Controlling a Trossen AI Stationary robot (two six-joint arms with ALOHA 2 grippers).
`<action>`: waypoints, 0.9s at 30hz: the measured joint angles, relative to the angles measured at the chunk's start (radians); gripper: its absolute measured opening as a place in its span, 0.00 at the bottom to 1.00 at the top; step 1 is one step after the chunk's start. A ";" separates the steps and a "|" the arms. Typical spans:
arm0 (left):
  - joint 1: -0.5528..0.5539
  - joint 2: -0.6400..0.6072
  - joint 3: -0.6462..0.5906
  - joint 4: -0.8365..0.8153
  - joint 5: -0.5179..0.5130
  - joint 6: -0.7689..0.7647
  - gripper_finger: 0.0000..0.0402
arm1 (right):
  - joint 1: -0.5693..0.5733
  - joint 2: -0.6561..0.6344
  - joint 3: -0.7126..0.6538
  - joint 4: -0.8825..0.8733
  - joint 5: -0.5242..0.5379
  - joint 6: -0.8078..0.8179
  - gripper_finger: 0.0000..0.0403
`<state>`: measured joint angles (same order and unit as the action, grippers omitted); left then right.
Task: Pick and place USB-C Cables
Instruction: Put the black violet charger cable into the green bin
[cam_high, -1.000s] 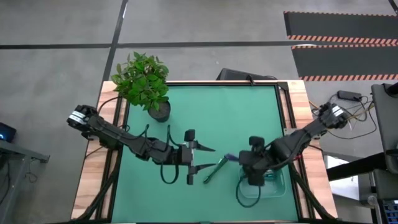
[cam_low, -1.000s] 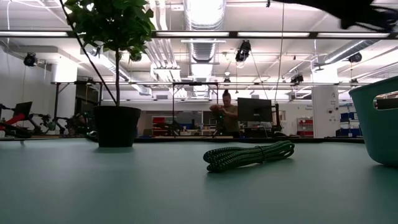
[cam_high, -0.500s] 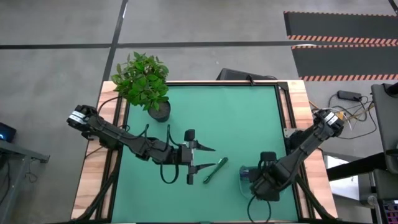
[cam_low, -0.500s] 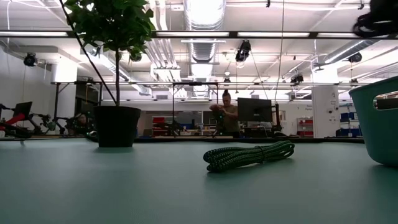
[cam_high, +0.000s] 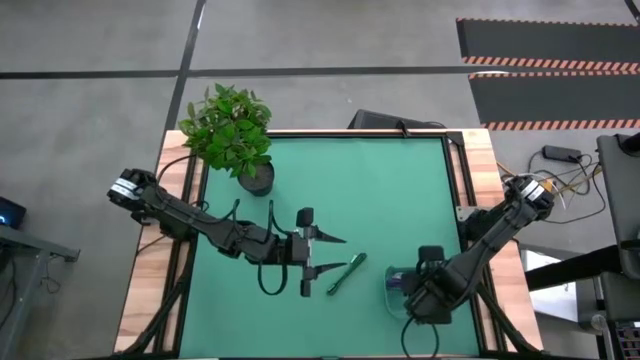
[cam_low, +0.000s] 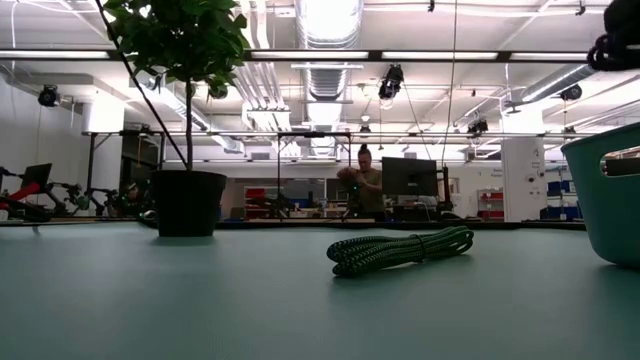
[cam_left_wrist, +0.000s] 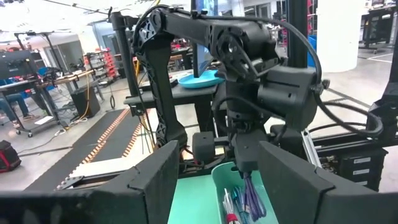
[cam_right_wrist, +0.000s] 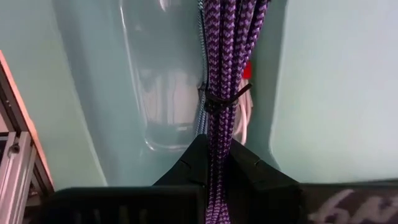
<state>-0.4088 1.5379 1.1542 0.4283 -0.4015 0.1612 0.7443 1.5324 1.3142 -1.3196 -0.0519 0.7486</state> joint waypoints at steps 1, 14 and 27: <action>0.000 0.000 0.000 0.000 0.000 0.000 0.50 | 0.000 -0.001 -0.014 0.015 0.000 -0.001 0.03; 0.000 0.000 0.000 -0.003 0.000 0.000 0.50 | 0.007 -0.001 -0.176 0.113 -0.050 -0.017 0.03; 0.001 0.000 0.000 -0.004 0.000 0.000 0.50 | 0.006 -0.003 -0.317 0.289 -0.061 -0.055 0.03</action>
<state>-0.4079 1.5379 1.1542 0.4244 -0.4015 0.1616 0.7506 1.5291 0.9971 -1.0311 -0.1131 0.6941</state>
